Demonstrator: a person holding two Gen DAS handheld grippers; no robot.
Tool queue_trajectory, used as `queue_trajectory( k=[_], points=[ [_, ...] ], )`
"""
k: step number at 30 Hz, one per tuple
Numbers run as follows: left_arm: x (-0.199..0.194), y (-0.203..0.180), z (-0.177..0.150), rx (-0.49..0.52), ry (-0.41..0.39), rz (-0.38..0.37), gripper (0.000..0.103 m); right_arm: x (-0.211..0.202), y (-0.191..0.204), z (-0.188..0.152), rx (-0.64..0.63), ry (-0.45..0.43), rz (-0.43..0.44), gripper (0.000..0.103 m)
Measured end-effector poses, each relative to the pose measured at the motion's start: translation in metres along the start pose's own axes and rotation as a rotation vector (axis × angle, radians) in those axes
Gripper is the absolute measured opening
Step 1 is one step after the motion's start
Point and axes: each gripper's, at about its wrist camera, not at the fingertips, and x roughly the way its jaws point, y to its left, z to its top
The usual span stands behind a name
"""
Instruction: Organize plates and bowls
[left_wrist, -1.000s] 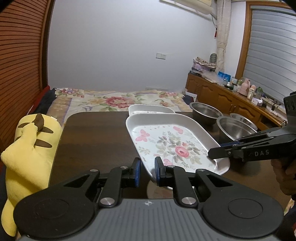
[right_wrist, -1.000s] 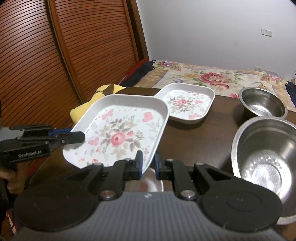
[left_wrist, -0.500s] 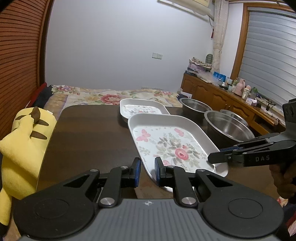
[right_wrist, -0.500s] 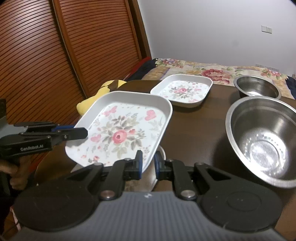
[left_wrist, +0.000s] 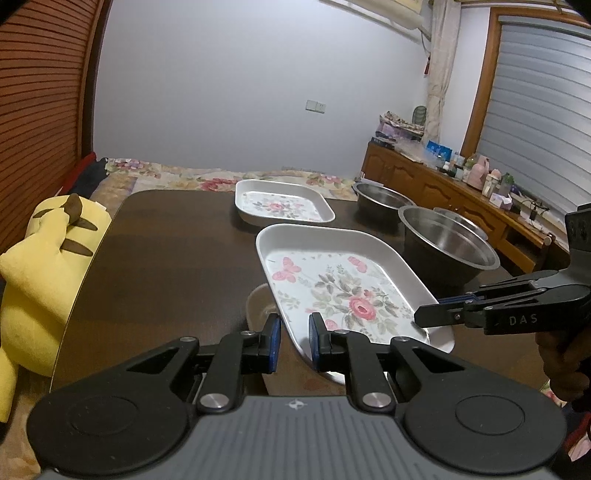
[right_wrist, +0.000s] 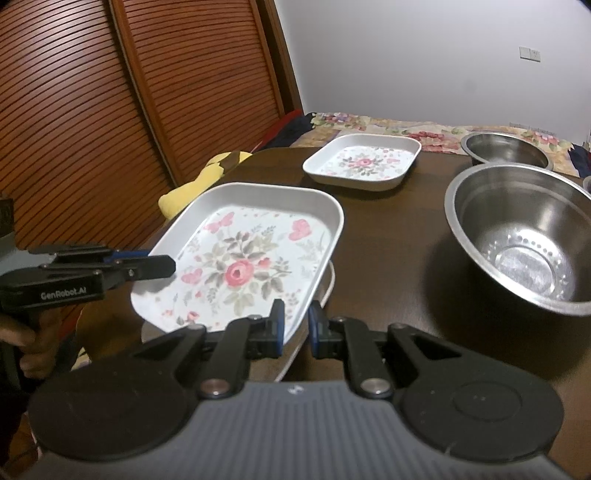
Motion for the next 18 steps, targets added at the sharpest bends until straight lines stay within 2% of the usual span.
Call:
queue_trajectory(
  k=[18],
  points=[
    [0.000,-0.006,-0.014,0.031,0.030,0.041,0.017,-0.005,0.003,-0.012,-0.023,0.023,0.016,0.016]
  ],
)
